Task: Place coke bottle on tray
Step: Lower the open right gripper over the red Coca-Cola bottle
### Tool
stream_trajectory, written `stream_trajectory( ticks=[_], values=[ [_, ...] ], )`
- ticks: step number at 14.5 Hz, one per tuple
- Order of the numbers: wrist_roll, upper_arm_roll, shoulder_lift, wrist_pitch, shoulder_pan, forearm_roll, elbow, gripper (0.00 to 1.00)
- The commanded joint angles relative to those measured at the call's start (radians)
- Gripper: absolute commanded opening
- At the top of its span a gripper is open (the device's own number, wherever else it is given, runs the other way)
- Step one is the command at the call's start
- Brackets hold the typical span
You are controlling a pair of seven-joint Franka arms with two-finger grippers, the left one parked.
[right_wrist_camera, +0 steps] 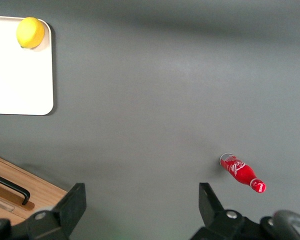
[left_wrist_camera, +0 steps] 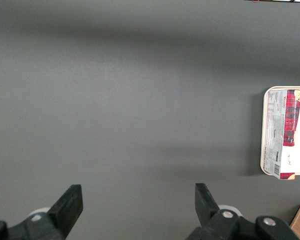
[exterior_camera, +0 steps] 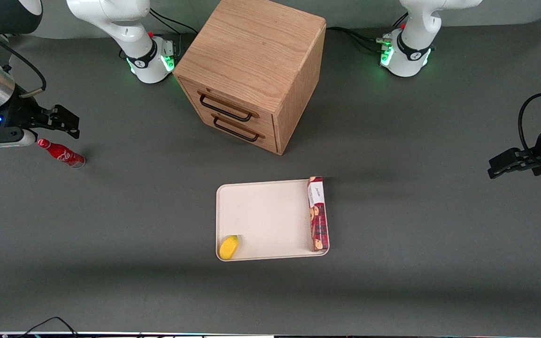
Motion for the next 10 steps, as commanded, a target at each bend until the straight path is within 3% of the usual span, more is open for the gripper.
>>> stream_trajectory(
  ticks=[1, 7, 10],
  values=[
    [0.047, 0.0, -0.002, -0.027, -0.002, 0.027, 0.039, 1.0],
    [0.0, -0.022, -0.008, -0.05, -0.012, 0.029, 0.053, 1.0],
    [-0.148, -0.15, -0.02, -0.082, -0.012, 0.029, 0.038, 1.0]
  ],
)
